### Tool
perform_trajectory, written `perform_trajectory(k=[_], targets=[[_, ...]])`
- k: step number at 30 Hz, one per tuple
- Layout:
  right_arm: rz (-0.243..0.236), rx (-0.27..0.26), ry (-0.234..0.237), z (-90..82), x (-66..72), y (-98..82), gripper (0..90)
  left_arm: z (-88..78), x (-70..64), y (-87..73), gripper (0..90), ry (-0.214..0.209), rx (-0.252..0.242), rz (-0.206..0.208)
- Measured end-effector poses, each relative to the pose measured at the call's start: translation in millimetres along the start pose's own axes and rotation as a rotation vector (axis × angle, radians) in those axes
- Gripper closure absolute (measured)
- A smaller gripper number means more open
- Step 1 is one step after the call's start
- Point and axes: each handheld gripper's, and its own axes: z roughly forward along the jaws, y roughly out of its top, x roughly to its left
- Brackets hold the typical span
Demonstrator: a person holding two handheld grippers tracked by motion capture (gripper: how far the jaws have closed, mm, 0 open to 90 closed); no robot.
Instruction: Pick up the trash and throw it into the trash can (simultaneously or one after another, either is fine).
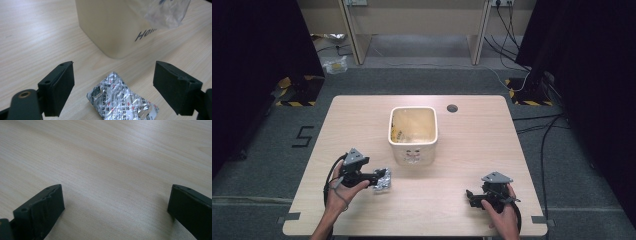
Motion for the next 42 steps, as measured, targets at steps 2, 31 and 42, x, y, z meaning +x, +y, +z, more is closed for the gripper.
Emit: perform_trajectory(k=[2,31,42], targets=[[0.0,0.0,0.0,0.0,0.0,0.0,0.8,3.0,-0.5,-2.5,16.9,0.003,0.01,0.002],[-0.008,0.0,0.005,-0.1,0.2,0.0,0.8,42.2,-26.0,-28.6,17.2,0.079,0.117,0.028],[-0.009,0.0,0.008,-0.1,0.4,0.0,0.8,35.1,-28.5,-32.9,18.0,0.092,0.143,0.054]])
